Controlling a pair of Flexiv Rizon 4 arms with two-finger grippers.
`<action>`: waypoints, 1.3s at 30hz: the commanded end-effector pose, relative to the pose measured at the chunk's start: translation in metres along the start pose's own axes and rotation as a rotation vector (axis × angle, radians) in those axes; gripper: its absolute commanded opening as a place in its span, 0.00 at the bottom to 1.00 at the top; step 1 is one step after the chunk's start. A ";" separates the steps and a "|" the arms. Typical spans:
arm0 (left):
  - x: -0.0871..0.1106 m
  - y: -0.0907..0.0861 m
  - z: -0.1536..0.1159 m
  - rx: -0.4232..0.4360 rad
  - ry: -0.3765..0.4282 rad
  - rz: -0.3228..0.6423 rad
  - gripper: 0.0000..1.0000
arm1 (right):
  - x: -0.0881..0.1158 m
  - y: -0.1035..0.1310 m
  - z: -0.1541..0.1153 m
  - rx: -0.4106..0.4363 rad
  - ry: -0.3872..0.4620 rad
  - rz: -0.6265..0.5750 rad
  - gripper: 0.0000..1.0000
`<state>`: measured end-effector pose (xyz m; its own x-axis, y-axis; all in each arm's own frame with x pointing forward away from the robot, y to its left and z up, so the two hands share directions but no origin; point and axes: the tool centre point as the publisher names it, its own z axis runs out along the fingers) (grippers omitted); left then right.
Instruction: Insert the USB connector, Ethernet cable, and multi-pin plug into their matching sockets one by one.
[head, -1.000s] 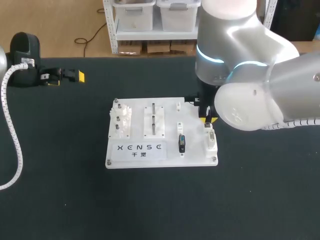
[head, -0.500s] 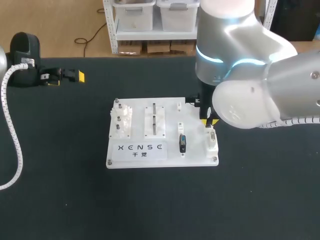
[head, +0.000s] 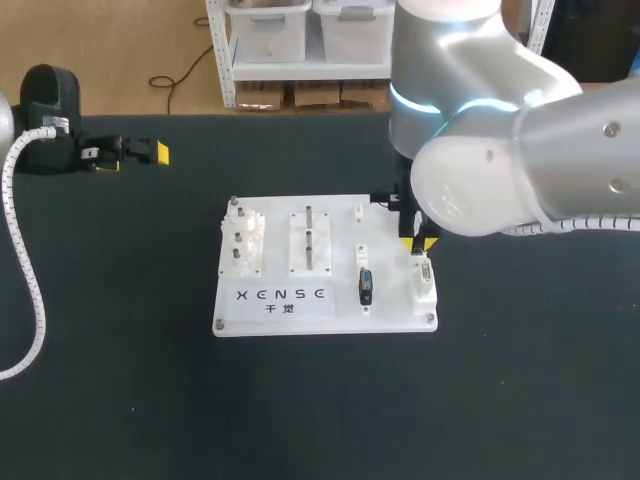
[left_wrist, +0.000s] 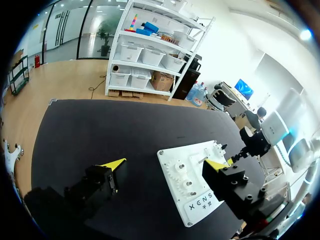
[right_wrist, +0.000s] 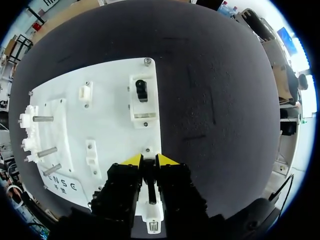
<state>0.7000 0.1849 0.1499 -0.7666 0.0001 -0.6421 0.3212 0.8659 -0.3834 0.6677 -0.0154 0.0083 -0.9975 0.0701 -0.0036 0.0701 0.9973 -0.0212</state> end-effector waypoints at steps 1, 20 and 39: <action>0.000 0.000 0.000 0.000 0.000 0.000 1.00 | -0.002 -0.004 0.008 0.000 -0.008 -0.007 0.02; 0.000 0.000 0.000 0.000 0.000 0.000 1.00 | -0.009 0.020 -0.042 -0.048 -0.106 -0.052 1.00; 0.000 0.000 0.000 0.000 0.000 0.000 1.00 | 0.020 0.048 -0.068 -0.086 -0.130 -0.113 1.00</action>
<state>0.7000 0.1850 0.1499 -0.7667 0.0000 -0.6421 0.3211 0.8660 -0.3834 0.6547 0.0395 0.0746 -0.9915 -0.0429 -0.1229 -0.0495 0.9974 0.0516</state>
